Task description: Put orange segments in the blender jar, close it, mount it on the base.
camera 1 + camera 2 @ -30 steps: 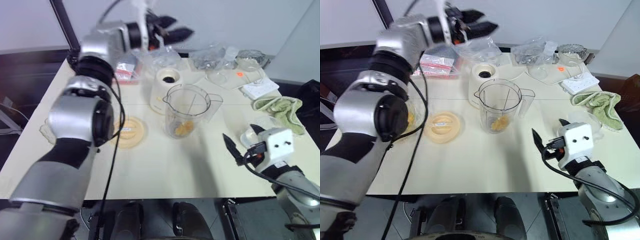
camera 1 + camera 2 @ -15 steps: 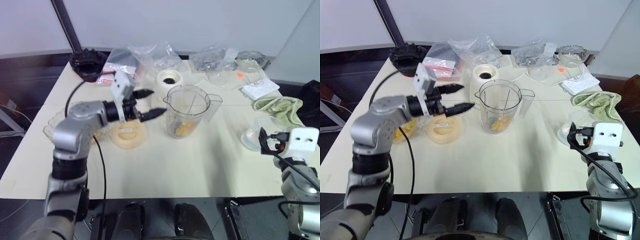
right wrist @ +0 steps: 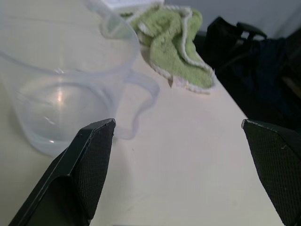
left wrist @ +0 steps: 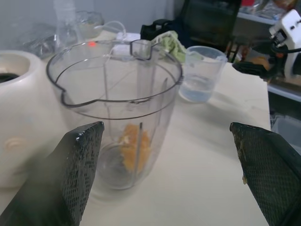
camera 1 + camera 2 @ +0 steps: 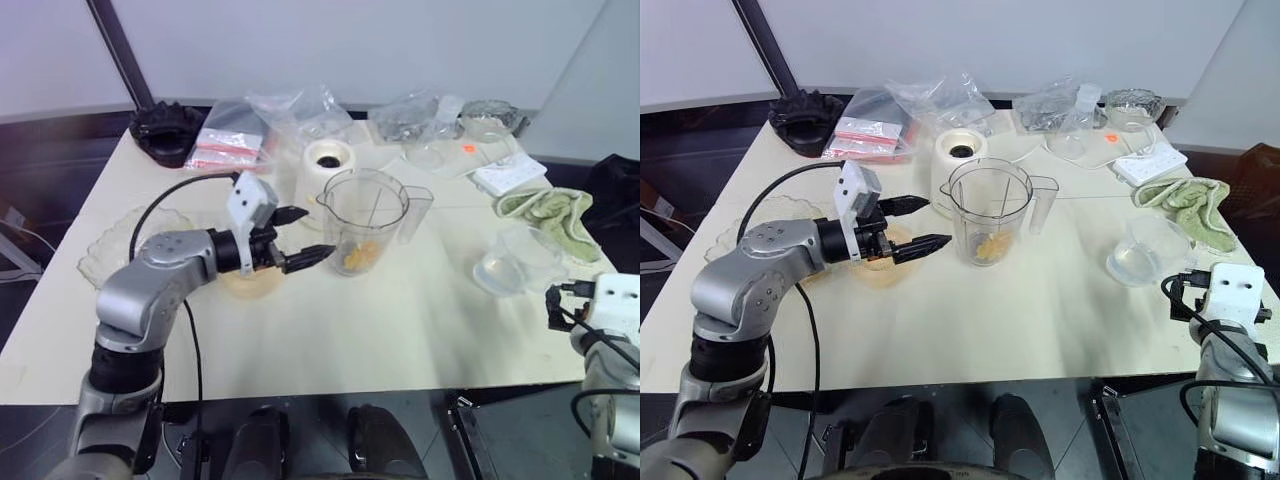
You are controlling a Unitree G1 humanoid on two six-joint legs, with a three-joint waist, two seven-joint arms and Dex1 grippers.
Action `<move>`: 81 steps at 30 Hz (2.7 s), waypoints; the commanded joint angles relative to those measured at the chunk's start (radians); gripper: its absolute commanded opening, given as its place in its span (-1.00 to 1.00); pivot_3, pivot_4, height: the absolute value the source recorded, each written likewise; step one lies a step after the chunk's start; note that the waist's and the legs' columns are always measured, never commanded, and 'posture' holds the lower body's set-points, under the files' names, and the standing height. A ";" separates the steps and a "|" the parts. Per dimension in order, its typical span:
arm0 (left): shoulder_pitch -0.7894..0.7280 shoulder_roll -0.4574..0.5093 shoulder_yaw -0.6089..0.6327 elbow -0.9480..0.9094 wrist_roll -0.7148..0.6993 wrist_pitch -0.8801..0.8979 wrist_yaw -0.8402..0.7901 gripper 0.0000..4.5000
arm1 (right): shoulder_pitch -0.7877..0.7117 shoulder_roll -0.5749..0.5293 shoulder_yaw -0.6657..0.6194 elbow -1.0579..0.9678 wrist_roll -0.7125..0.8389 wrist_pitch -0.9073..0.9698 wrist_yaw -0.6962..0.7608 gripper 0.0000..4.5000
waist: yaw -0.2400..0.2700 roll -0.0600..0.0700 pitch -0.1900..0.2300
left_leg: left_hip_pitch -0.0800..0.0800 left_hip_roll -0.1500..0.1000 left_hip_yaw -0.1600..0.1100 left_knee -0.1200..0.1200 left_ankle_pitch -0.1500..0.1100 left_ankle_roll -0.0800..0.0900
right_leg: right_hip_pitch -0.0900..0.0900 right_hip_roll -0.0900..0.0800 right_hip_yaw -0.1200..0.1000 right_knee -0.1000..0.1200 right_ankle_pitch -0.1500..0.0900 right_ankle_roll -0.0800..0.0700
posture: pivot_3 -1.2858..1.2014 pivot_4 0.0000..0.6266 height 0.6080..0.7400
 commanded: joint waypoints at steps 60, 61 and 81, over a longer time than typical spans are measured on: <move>0.004 0.289 -0.026 -0.037 -0.129 -0.020 -0.093 1.00 | -0.602 -0.142 0.153 1.200 -0.035 -0.691 -0.005 -0.98 | -0.032 0.001 0.004 | -0.001 -0.001 0.003 -0.005 0.000 0.000 | -0.003 0.001 0.006 -0.004 0.000 0.001 | 0.03 -0.52 1.00; 0.003 0.289 -0.027 -0.035 -0.128 -0.022 -0.094 1.00 | -0.603 -0.143 0.153 1.198 -0.033 -0.690 -0.005 -0.98 | -0.032 0.001 0.004 | -0.001 -0.001 0.003 -0.005 0.000 0.000 | -0.003 0.001 0.006 -0.004 0.000 0.001 | 0.03 -0.52 1.00; -0.278 0.197 -0.013 0.402 -0.105 -0.136 -0.210 1.00 | -0.956 -0.374 0.302 0.861 -0.040 -0.428 0.327 -0.98 | -0.034 0.012 0.013 | -0.002 0.000 0.004 -0.011 0.000 0.000 | -0.008 0.005 0.007 -0.004 0.002 0.007 | 0.03 -0.52 1.00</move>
